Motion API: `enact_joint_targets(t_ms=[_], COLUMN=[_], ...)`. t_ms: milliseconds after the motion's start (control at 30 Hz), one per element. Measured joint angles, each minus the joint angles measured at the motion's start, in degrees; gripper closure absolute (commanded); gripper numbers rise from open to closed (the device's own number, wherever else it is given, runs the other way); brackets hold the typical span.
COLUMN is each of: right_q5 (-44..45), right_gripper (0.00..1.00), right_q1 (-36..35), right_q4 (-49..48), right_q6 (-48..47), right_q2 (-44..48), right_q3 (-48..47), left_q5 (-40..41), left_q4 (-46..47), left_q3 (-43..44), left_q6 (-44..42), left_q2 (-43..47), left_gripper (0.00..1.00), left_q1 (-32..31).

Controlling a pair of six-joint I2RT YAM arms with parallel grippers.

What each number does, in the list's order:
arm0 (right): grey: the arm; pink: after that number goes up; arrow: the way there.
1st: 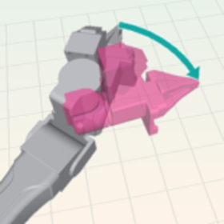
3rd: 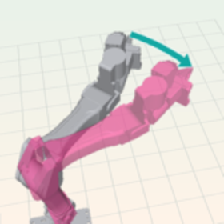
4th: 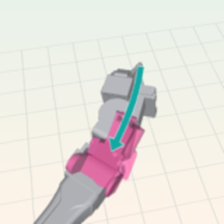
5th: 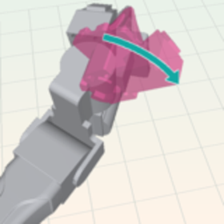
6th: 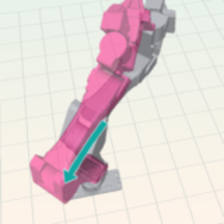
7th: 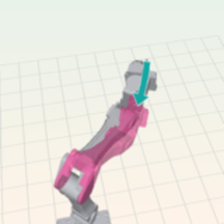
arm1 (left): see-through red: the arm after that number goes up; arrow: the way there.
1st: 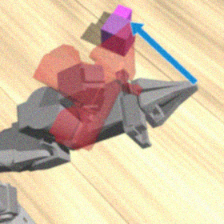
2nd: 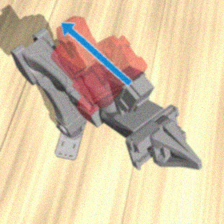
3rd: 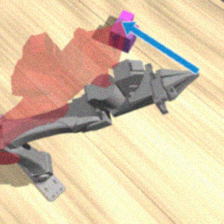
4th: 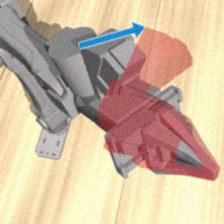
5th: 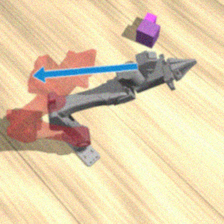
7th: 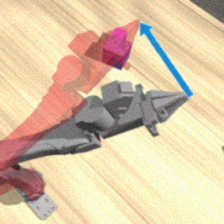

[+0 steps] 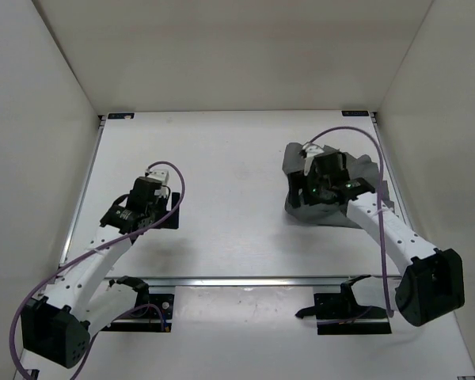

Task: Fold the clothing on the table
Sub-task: Grab the skirt from the pile

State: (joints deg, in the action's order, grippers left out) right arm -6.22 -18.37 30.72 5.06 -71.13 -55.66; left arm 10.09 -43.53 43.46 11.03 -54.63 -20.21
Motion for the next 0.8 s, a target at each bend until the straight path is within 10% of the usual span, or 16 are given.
enact_joint_targets(t_ms=[200,567,700,800], right_q5=[9.2,20.4,21.8,21.1], right_gripper=[0.25,0.42,1.0,0.99], right_q1=[-12.3,-13.7,-15.1,-15.7], right_q4=[-0.5,-11.6,-16.9,-18.6], right_q6=[0.8,2.2,0.8,0.1], right_q2=[-0.7,-11.4,-13.1,-13.5], right_q3=[6.5,10.6,11.4,11.2], left_q5=[1.3,0.9,0.7,0.1], left_q4=[0.3,2.8,3.5,4.5], left_q3=[-1.5,-3.2,-3.5,-4.1], left_q6=[0.4,0.0,0.0,0.0], left_q2=[4.0,5.9,6.0,6.9], left_gripper=[0.02,0.02,0.15,0.41], left_q1=[0.8,-0.4,-0.2,0.2])
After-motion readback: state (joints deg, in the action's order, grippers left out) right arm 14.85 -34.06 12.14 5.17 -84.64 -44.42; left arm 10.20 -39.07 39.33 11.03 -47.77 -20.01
